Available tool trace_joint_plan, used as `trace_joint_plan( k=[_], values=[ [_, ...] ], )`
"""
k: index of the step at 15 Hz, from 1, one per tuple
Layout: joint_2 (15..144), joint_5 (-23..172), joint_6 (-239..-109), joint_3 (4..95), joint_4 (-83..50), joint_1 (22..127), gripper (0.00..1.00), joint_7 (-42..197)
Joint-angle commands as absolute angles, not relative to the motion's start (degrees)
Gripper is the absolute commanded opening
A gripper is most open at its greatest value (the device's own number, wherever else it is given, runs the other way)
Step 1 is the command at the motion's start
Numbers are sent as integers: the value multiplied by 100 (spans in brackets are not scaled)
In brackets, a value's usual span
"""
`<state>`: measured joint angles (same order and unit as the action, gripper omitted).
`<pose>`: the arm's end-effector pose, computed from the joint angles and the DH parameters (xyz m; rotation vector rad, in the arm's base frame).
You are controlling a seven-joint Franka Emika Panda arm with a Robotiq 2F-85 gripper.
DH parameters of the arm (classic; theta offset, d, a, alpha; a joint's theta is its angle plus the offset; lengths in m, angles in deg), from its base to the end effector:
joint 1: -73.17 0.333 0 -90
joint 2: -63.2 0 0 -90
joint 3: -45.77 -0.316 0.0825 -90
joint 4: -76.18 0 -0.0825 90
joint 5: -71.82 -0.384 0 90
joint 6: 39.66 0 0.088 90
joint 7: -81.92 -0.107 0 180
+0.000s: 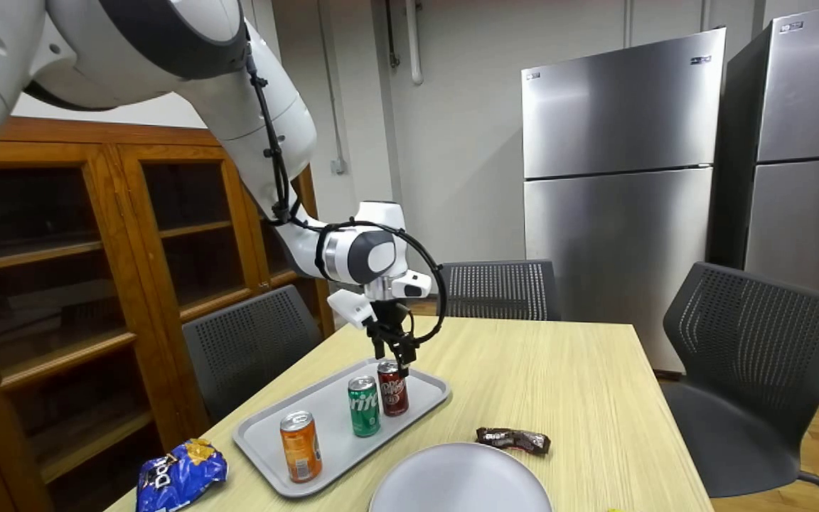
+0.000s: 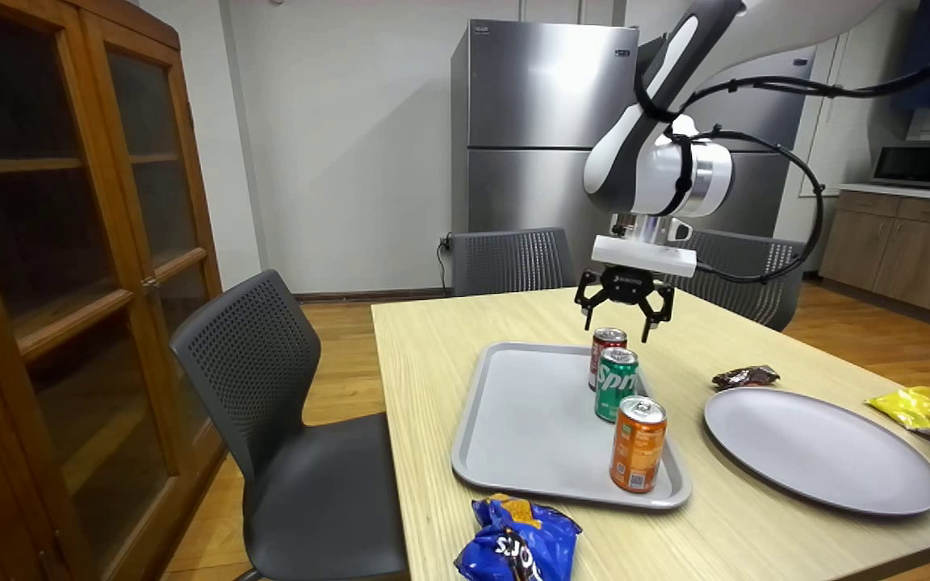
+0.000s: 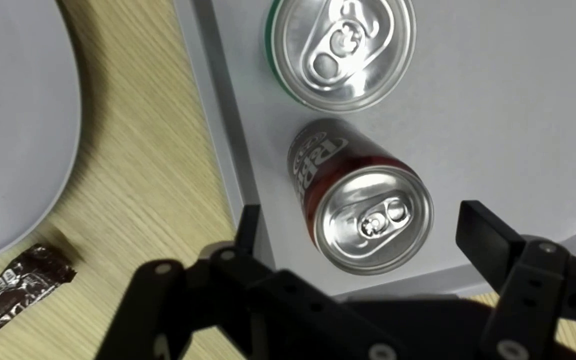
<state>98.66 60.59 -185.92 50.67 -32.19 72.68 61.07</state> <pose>0.6335 -0.0600 0.1793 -2.9340 0.9102 -0.0591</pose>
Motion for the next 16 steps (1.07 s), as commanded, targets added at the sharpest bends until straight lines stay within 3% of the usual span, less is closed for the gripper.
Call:
trace_joint_plan(
  k=[1, 11, 12, 13, 16],
  values=[
    [10053, 6176, -18397, 5078, -2932, 7326, 100, 6146],
    [10294, 6210, -18449, 5106, -2729, 7377, 100, 6130],
    [10299, 6206, -18461, 5102, -2728, 7370, 75, 6144],
    [10299, 6209, -18473, 5104, -2732, 7370, 72, 6147],
    [10295, 6224, -18465, 5121, -2740, 7369, 49, 6146]
  ],
)
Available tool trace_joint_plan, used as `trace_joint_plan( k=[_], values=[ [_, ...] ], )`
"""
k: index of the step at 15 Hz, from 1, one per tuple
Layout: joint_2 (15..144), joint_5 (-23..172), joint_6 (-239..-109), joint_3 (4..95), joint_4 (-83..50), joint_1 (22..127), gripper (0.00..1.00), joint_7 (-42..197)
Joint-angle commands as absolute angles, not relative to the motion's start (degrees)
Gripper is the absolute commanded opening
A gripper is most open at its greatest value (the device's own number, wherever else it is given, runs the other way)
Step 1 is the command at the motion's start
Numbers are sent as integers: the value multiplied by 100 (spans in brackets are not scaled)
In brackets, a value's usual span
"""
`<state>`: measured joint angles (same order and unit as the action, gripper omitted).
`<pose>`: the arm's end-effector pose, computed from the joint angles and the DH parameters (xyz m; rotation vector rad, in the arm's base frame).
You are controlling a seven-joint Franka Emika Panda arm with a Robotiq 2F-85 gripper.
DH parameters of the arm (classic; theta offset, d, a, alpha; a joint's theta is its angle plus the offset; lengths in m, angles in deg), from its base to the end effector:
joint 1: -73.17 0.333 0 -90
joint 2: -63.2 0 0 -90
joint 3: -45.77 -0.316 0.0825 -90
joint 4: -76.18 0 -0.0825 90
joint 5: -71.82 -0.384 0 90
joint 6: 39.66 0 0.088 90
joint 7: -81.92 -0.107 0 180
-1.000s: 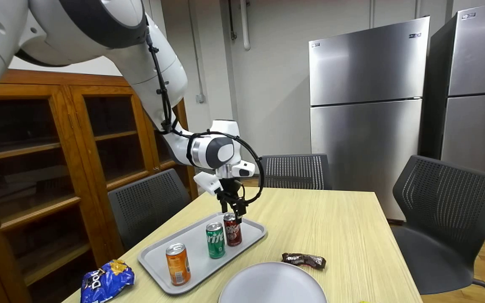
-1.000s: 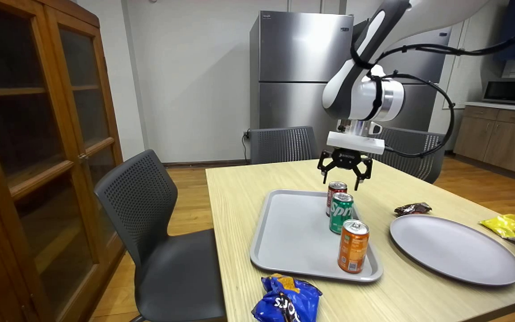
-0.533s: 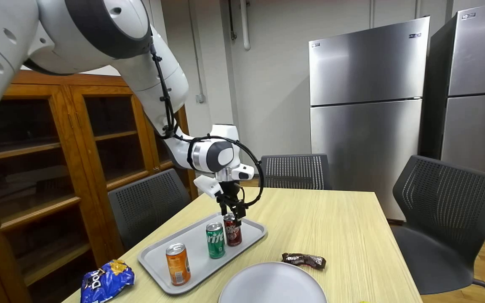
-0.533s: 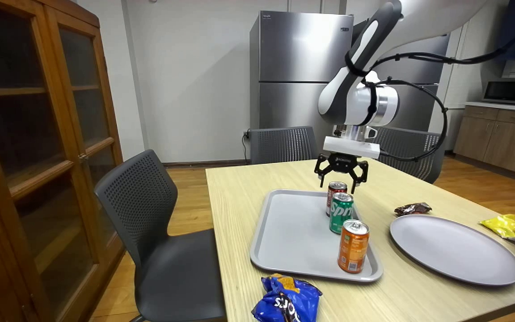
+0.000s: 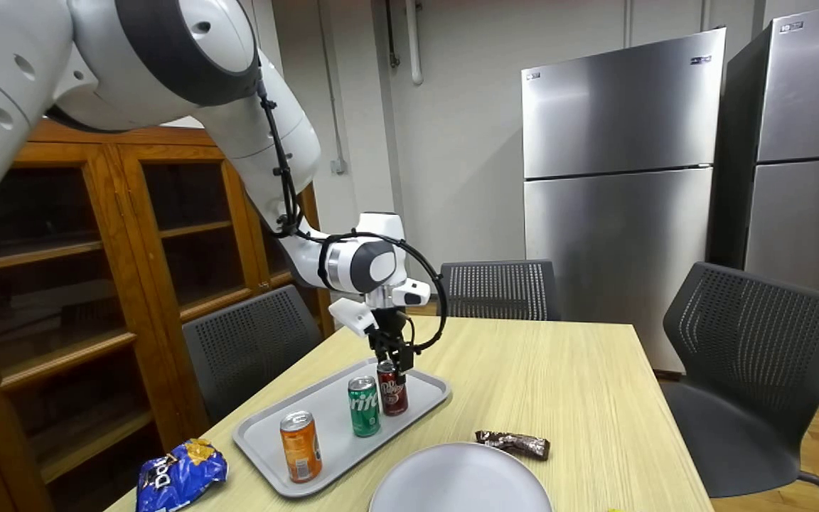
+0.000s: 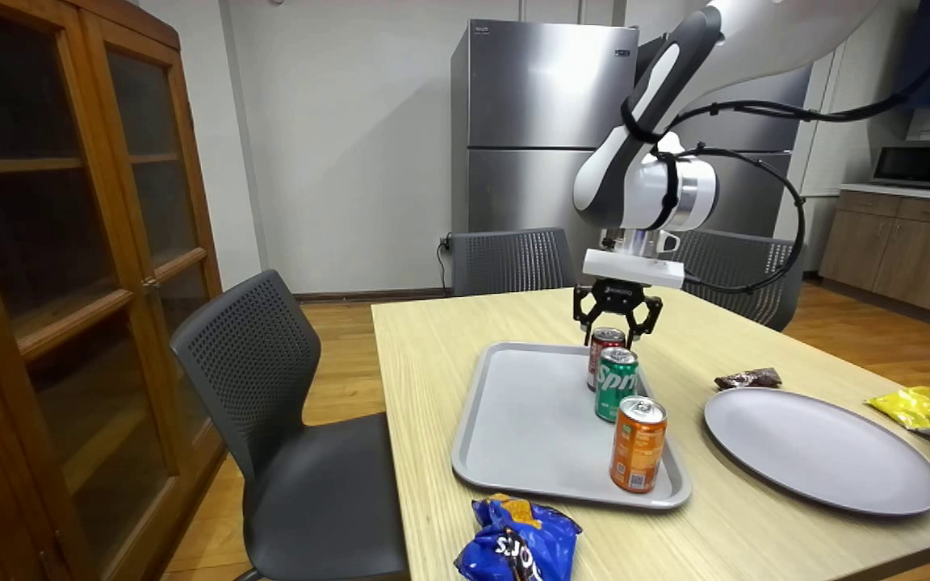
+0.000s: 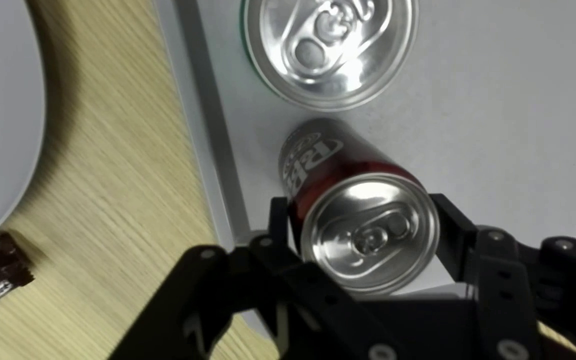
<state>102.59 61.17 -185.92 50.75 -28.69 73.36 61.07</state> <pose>0.6453 -0.0535 0.1590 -2.9561 0.8812 -0.0505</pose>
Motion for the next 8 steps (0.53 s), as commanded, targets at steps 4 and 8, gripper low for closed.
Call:
trace_joint_plan(
  k=[4, 8],
  values=[
    [10279, 6240, -18460, 5140, -2757, 7362, 39, 6146],
    [9930, 6270, -18289, 5124, -2941, 7300, 39, 6373]
  ],
)
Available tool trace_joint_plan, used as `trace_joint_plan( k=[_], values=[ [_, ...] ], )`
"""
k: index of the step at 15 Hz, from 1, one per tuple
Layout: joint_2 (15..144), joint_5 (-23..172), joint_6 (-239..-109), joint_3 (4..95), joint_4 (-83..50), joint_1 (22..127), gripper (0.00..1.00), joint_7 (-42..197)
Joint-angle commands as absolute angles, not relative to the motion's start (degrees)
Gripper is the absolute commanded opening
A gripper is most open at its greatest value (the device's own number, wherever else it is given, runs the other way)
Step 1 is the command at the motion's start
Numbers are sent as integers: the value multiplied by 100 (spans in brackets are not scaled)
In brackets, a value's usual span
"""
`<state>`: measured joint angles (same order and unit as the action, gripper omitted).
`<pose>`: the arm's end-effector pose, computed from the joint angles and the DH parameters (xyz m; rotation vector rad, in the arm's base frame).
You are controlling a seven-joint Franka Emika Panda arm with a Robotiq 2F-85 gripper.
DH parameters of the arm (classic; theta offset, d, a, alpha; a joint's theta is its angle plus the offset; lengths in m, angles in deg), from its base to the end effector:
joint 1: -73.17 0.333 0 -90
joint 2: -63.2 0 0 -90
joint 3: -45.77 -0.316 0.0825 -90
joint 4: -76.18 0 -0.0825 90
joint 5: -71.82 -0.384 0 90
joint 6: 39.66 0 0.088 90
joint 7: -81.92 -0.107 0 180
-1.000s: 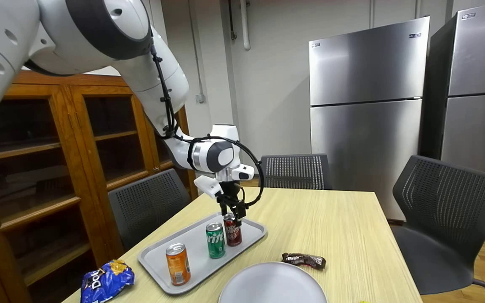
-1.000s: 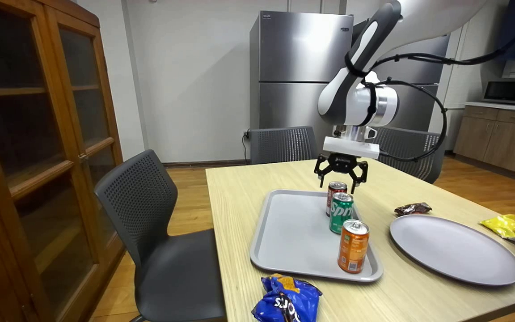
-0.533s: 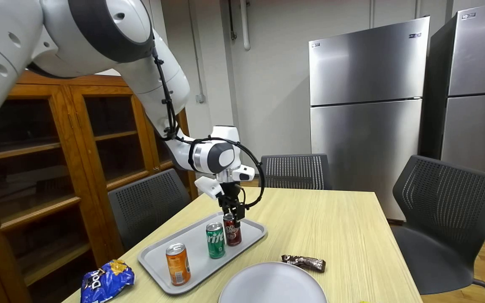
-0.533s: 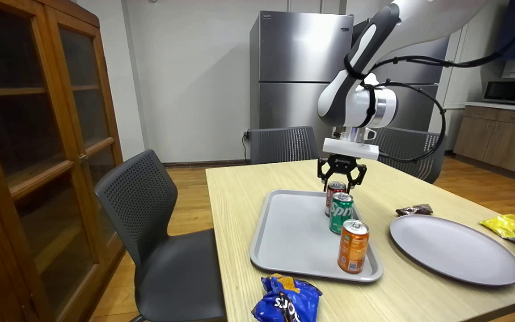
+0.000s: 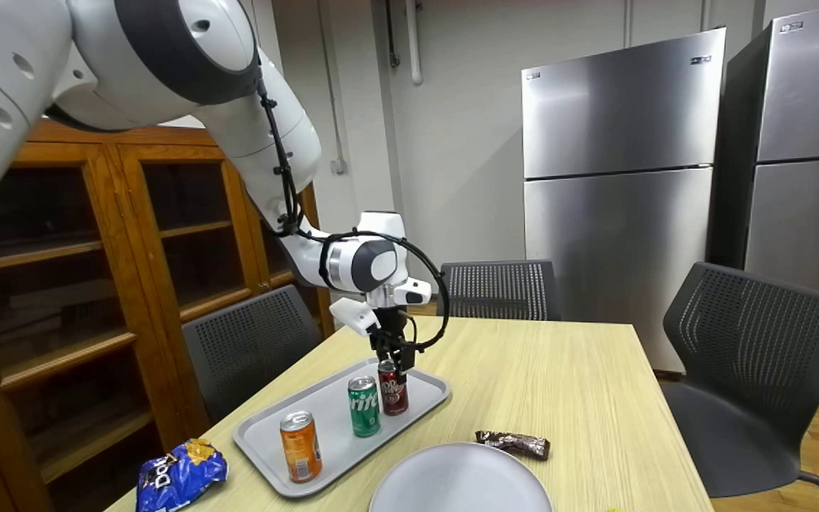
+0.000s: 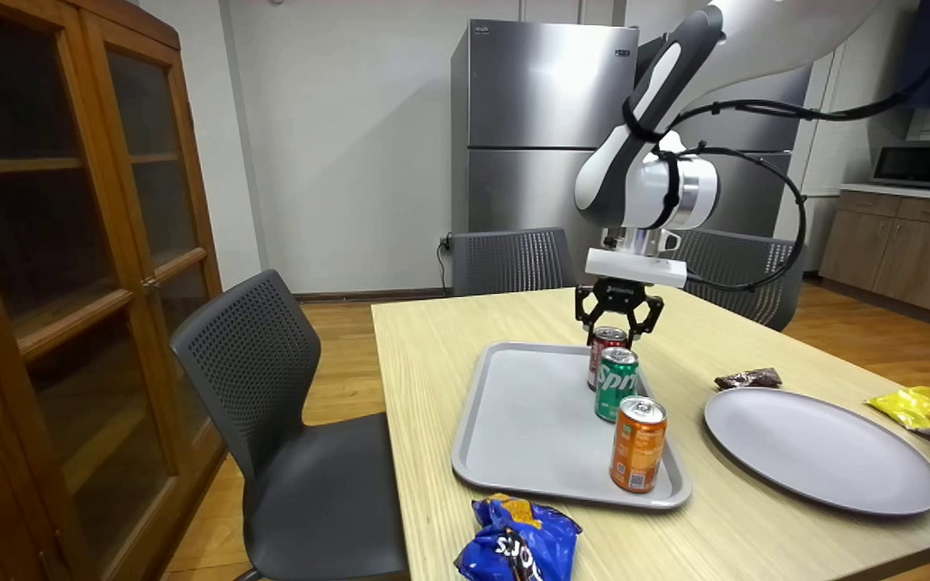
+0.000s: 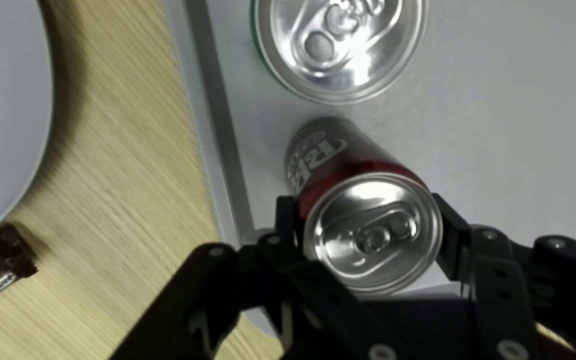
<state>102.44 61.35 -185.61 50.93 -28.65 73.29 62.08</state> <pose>0.6452 -0.0560 0.1605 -2.9668 0.8572 -0.0492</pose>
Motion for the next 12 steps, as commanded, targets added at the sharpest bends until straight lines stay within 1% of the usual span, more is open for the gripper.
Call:
trace_joint_plan(
  k=[1, 8, 12],
  values=[
    [9844, 6287, -18260, 5143, -2978, 7295, 39, 6404],
    [9260, 6326, -18067, 5153, -3258, 7036, 39, 6886],
    [9044, 6336, -18250, 5273, -3525, 6885, 39, 6978]
  ],
)
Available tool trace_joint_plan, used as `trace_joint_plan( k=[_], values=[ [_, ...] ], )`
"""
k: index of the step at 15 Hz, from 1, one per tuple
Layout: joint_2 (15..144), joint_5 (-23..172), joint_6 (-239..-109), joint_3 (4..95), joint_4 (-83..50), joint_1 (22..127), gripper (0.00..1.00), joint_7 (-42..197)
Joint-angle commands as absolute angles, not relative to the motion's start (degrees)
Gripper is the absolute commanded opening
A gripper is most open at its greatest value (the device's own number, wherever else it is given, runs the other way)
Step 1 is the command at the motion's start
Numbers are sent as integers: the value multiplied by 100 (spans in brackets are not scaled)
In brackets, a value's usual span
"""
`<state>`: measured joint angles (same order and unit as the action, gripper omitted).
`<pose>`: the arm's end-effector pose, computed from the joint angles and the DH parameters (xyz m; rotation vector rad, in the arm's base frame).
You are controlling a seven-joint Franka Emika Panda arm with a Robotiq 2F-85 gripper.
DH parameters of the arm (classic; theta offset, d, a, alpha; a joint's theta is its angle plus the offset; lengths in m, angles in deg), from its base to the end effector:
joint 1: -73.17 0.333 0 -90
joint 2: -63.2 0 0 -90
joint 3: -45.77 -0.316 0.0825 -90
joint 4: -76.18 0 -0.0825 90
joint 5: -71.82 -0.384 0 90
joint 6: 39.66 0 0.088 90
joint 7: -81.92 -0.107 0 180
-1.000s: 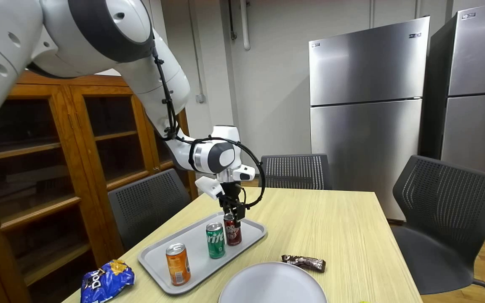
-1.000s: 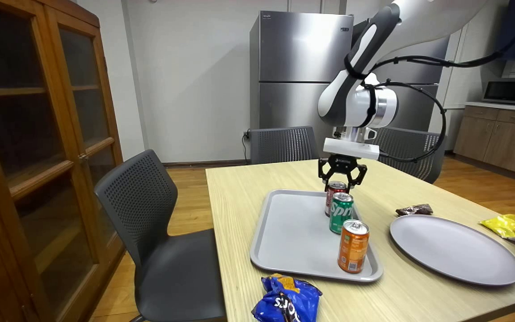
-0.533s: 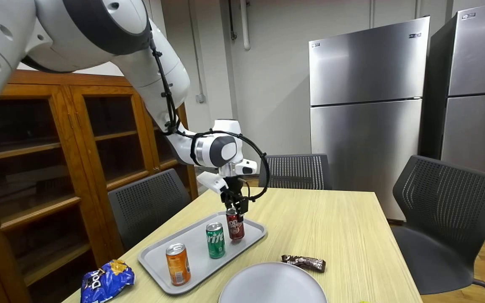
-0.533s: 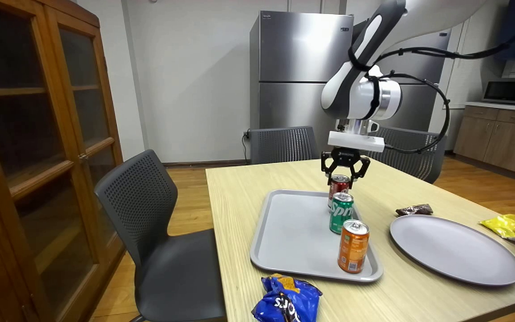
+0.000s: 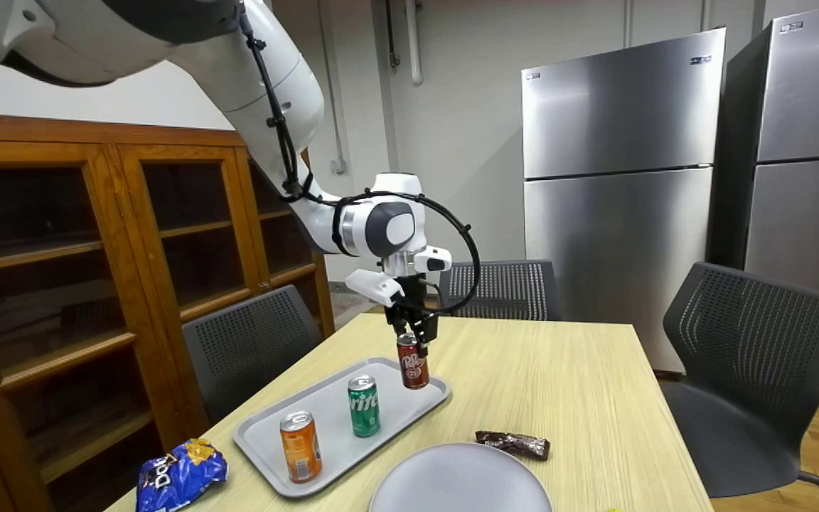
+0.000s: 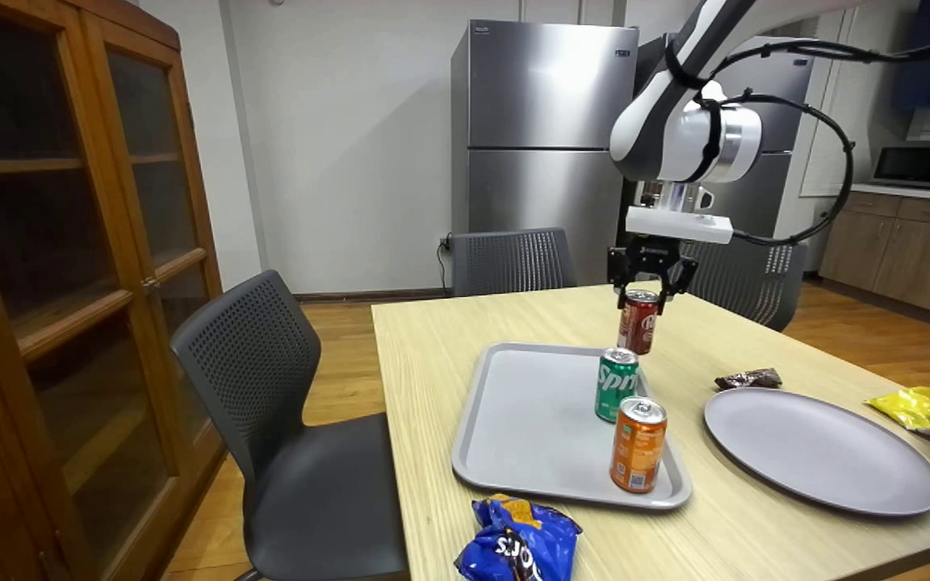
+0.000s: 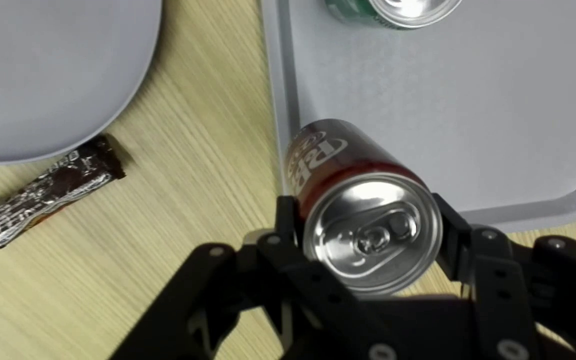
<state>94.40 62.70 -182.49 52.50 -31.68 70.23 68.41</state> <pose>0.6348 -0.1047 0.2257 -2.9971 0.7798 -0.1094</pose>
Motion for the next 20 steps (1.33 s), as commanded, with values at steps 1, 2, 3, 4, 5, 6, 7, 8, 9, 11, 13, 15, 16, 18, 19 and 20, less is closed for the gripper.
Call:
trace_joint_plan(
  k=[1, 2, 3, 4, 5, 6, 7, 8, 9, 11, 13, 15, 16, 18, 19, 20],
  values=[
    [9015, 6344, -18321, 5320, -3576, 6864, 39, 6935],
    [8985, 6323, -18319, 5338, -3622, 6812, 39, 6957],
    [8979, 6335, -18336, 5385, -3655, 6783, 39, 6930],
    [8965, 6335, -18324, 5420, -3692, 6734, 39, 6939],
    [8946, 6337, -18324, 5447, -3731, 6702, 39, 6947],
    [8936, 6346, -18339, 5487, -3780, 6668, 39, 6944],
    [8931, 6345, -18341, 5522, -3822, 6628, 39, 6953],
    [8935, 6362, -18410, 5578, -3882, 6612, 39, 6905],
    [8940, 6370, -18457, 5620, -3924, 6597, 39, 6878],
    [8980, 6373, -18526, 5716, -3976, 6537, 39, 6843],
    [9009, 6367, -18543, 5813, -4004, 6463, 39, 6828],
    [8995, 6367, -18510, 5899, -4039, 6392, 39, 6814],
    [8985, 6360, -18499, 5931, -4063, 6346, 39, 6829],
    [8977, 6379, -18472, 6000, -4103, 6291, 39, 6828],
    [8967, 6390, -18468, 6026, -4137, 6269, 39, 6837],
    [8954, 6396, -18490, 6041, -4179, 6246, 39, 6863]
  ],
)
